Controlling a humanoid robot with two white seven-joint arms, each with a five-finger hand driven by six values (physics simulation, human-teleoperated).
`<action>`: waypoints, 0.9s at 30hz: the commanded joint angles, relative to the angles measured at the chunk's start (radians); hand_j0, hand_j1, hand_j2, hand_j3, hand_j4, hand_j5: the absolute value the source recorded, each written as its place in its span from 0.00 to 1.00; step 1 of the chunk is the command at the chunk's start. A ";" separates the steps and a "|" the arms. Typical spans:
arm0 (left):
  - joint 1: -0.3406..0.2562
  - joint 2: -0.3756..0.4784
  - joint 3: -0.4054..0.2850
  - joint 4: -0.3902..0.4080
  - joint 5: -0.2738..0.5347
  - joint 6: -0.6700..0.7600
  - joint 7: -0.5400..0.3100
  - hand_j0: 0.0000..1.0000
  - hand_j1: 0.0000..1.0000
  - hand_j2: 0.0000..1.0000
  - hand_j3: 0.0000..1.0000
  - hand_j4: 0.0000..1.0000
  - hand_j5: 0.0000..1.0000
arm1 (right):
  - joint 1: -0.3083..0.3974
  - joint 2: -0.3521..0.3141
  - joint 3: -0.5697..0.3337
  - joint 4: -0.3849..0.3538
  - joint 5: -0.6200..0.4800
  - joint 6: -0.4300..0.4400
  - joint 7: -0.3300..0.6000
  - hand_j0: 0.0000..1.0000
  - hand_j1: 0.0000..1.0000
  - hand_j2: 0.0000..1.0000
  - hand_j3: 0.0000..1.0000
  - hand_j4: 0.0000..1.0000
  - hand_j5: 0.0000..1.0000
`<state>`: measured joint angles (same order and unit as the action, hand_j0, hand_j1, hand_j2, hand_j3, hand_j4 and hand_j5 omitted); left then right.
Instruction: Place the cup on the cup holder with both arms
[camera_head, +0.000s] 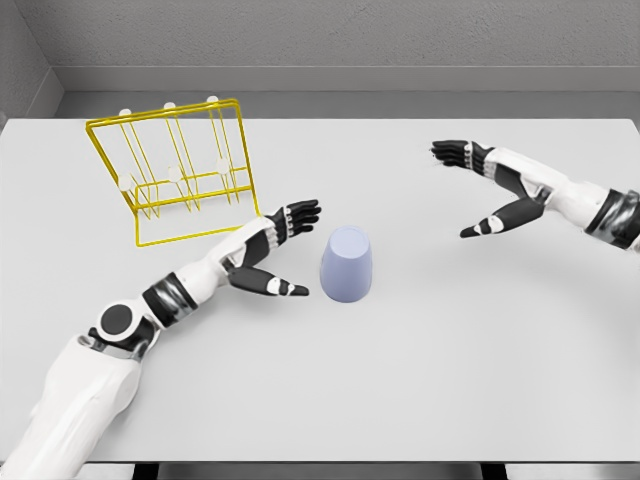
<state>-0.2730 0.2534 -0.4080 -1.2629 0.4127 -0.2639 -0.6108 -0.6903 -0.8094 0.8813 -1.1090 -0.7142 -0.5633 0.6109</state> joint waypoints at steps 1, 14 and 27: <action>0.000 -0.019 0.000 0.014 0.000 0.000 0.000 1.00 1.00 1.00 1.00 1.00 1.00 | 0.003 -0.083 0.014 -0.015 -0.007 -0.048 0.000 1.00 1.00 1.00 1.00 1.00 1.00; -0.015 -0.082 -0.009 0.054 -0.015 0.000 0.000 1.00 1.00 1.00 1.00 1.00 1.00 | -0.152 -0.177 0.038 -0.022 0.475 -0.048 -0.152 1.00 1.00 1.00 1.00 1.00 1.00; -0.026 -0.114 -0.009 0.086 -0.029 0.000 0.000 1.00 1.00 1.00 1.00 1.00 1.00 | -0.147 -0.166 0.039 -0.015 0.478 -0.048 -0.152 1.00 1.00 1.00 1.00 1.00 1.00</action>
<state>-0.3022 0.1436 -0.4173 -1.1848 0.3780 -0.2638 -0.6108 -0.8360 -0.9814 0.9234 -1.1242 -0.2303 -0.6131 0.4598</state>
